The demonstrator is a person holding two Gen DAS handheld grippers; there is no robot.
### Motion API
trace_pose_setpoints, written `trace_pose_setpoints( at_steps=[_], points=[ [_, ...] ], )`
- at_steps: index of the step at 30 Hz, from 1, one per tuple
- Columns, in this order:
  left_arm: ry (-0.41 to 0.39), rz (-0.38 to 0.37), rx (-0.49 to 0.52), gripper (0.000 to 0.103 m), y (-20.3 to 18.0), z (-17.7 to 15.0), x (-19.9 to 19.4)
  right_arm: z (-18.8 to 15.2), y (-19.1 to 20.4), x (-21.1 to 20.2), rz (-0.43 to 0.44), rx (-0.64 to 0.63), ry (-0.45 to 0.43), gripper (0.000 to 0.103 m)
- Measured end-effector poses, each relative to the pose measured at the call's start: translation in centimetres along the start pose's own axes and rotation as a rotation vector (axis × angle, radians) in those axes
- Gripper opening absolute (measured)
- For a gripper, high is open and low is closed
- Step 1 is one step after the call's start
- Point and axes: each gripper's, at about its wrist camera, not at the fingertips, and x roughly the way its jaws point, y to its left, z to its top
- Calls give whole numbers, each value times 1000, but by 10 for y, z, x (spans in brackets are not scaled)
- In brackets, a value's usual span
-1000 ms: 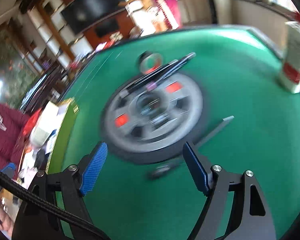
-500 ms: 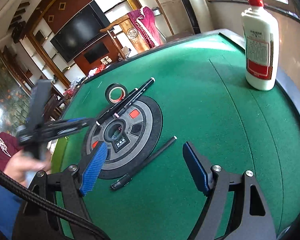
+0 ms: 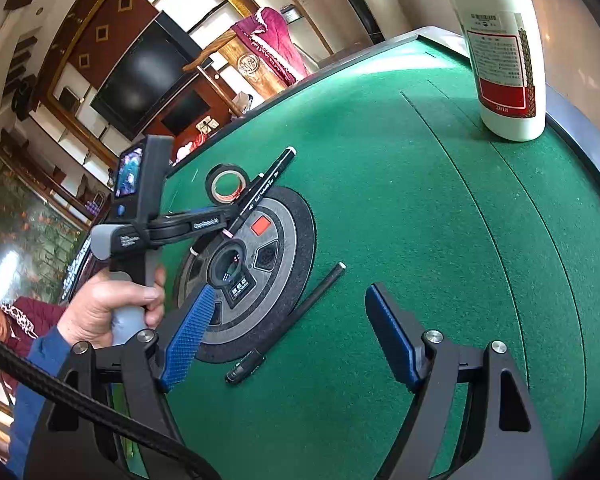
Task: Organize objects
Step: 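Grasp the black marker on the turntable with the left gripper, then grasp the thin black pen on the table with the right gripper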
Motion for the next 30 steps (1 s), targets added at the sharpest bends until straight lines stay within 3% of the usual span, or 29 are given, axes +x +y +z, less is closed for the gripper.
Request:
trace_pose_setpoints(
  at_steps=[3, 7, 11, 12, 14, 16, 20, 24, 29, 30],
  points=[
    [27, -10, -21, 12, -2, -10, -7, -1, -3, 2, -10, 5, 2, 79],
    [39, -13, -78, 12, 3, -34, -21, -3, -3, 7, -21, -1, 14, 79],
    [39, -10, -132, 12, 9, -77, -41, -7, 4, 13, -64, -60, 21, 79],
    [32, -21, -158, 12, 12, -94, -50, -9, 7, 16, -70, -79, 30, 76],
    [26, -25, -183, 11, 12, -119, -61, -12, 10, 21, -84, -114, 49, 61],
    [-3, -34, -201, 12, 12, -149, -74, -17, 14, 27, -117, -148, 70, 40],
    [-59, -42, -255, 11, 21, -187, -89, -24, 19, 39, -168, -172, 102, 39],
    [-84, -30, -244, 11, 20, -191, -90, -25, 23, 53, -173, -125, 136, 39],
    [-103, -43, -229, 12, 15, -181, -85, -33, 46, 69, -306, -273, 147, 38],
    [-106, -48, -232, 11, 16, -184, -87, -35, 49, 70, -323, -317, 152, 34]
  ],
)
